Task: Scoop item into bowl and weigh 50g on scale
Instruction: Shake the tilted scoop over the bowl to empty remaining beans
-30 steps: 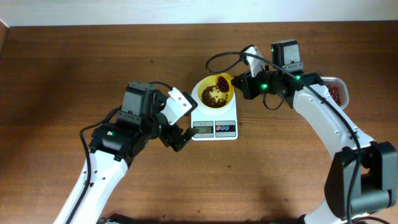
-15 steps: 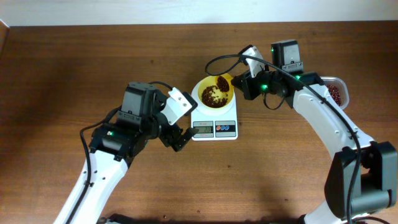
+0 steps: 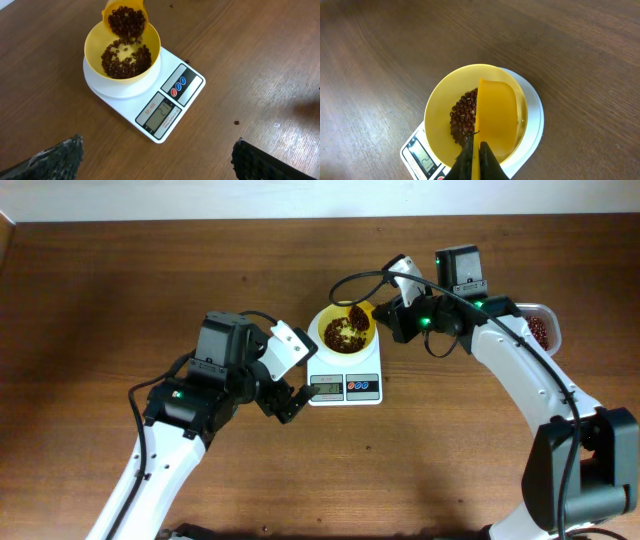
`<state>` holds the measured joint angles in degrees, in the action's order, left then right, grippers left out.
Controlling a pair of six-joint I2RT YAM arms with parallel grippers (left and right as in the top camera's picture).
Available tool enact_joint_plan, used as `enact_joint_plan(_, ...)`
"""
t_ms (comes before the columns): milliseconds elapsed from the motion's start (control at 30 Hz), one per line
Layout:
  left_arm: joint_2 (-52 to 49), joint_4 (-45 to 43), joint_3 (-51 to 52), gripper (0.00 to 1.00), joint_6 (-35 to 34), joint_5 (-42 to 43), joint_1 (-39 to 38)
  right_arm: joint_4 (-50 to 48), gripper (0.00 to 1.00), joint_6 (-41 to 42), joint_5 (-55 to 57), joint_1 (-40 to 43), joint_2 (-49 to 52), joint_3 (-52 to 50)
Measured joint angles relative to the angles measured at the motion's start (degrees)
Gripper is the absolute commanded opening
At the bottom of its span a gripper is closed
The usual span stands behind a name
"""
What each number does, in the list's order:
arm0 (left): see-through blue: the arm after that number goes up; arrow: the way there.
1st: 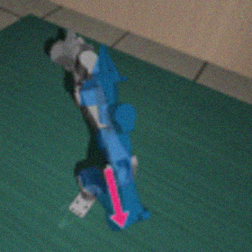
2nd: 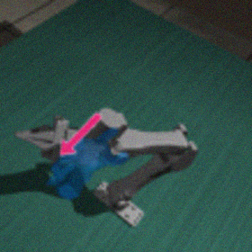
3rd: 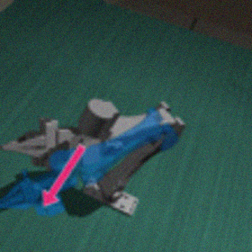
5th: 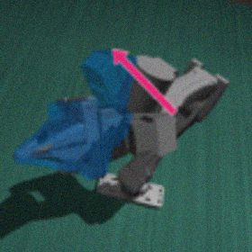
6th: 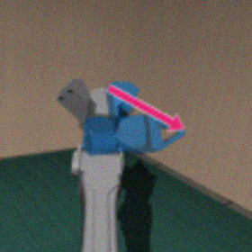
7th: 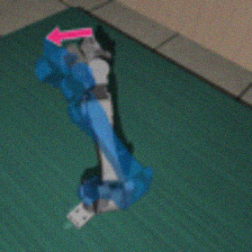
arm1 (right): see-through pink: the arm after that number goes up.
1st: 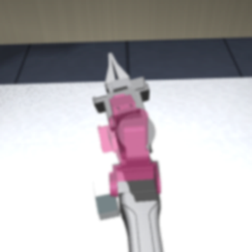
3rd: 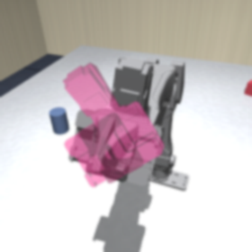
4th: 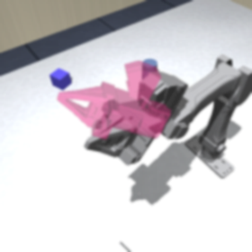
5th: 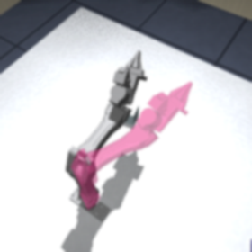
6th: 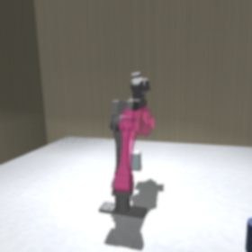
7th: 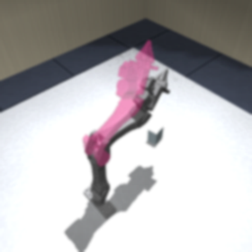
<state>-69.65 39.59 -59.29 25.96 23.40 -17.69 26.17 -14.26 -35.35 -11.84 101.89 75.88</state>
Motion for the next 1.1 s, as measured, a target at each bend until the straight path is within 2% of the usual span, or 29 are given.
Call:
enact_joint_plan(367,0.00,0.00,0.00,0.99,-0.02,0.00,0.00,1.49,0.04,-3.32,0.00,0.00,0.00,0.00)
enact_joint_plan(667,0.00,0.00,0.00,0.99,0.00,0.00,0.00,2.12,0.04,-13.60,0.00,0.00,0.00,0.00)
enact_joint_plan(1100,0.00,0.00,0.00,0.99,0.00,0.00,0.00,2.08,0.04,-15.54,-0.26,0.00,0.00,0.00)
